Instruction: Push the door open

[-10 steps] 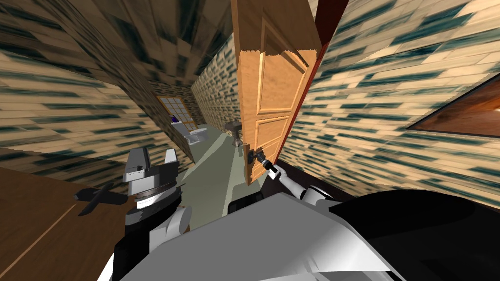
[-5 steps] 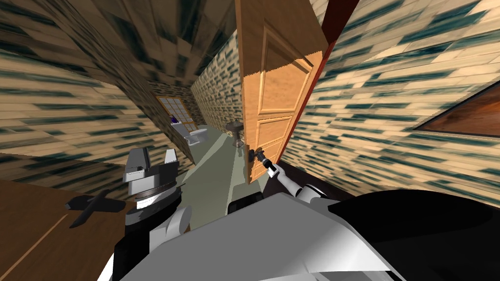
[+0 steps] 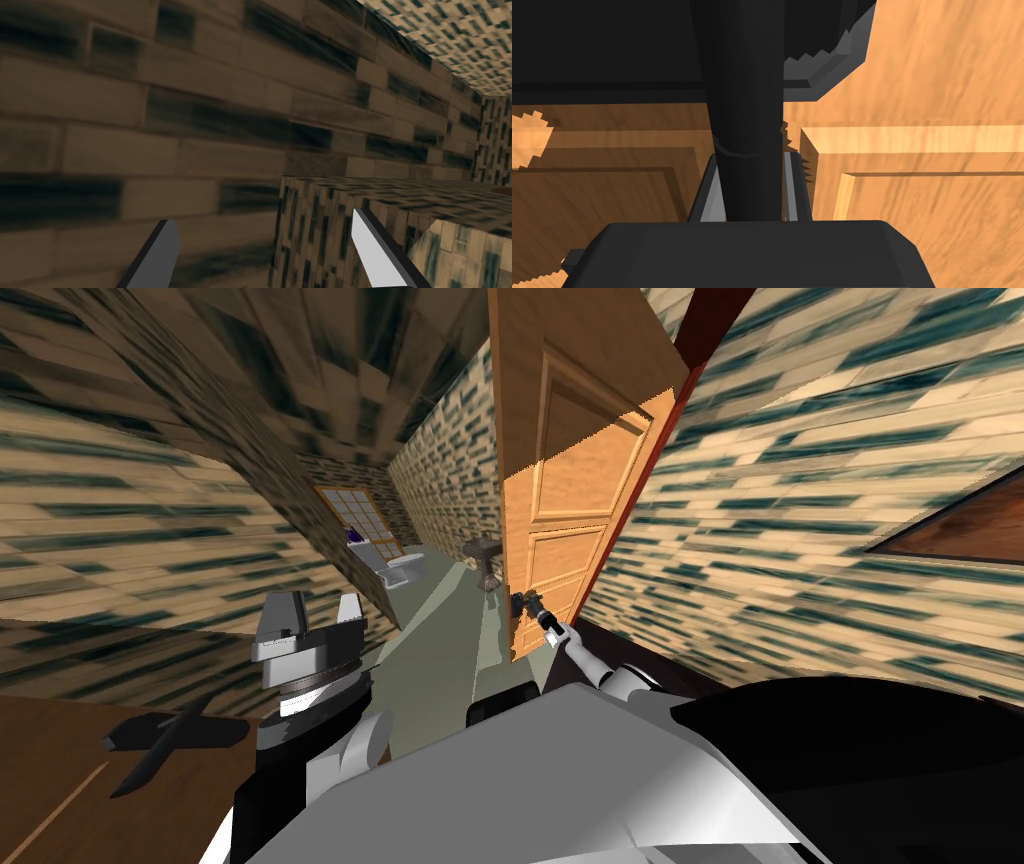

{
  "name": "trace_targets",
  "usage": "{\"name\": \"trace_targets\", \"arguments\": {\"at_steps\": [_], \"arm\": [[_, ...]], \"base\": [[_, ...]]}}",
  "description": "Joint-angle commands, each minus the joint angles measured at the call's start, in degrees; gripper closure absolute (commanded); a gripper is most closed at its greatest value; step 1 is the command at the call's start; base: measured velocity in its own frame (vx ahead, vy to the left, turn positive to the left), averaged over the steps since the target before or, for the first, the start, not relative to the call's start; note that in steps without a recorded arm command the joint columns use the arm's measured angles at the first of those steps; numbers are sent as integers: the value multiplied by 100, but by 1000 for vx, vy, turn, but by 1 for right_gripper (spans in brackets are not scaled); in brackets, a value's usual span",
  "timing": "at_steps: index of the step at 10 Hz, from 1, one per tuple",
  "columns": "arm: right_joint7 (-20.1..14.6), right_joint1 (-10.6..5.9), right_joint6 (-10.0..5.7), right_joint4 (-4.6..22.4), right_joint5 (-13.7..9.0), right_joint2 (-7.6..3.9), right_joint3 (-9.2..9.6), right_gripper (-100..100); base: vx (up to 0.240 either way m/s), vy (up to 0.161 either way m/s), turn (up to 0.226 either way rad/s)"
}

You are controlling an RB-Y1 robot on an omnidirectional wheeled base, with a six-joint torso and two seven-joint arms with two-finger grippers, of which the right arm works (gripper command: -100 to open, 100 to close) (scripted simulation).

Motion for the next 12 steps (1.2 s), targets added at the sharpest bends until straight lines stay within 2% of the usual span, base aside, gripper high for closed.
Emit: {"name": "trace_targets", "arguments": {"at_steps": [1,2,3,4,8,12], "arm": [[90,-146,8,186,-22,90,-175,100],[116,-171,26,229,-27,125,-222,100],[101,-119,36,226,-21,96,-189,100],[145,-152,29,278,-38,95,-305,100],[232,-185,23,376,-65,111,-523,100],[356,-231,14,514,-103,133,-829,100]], "base": [[160,177,-48],[157,132,-40],[70,40,-26],[122,38,-37],[150,81,-44],[198,100,-63]]}}
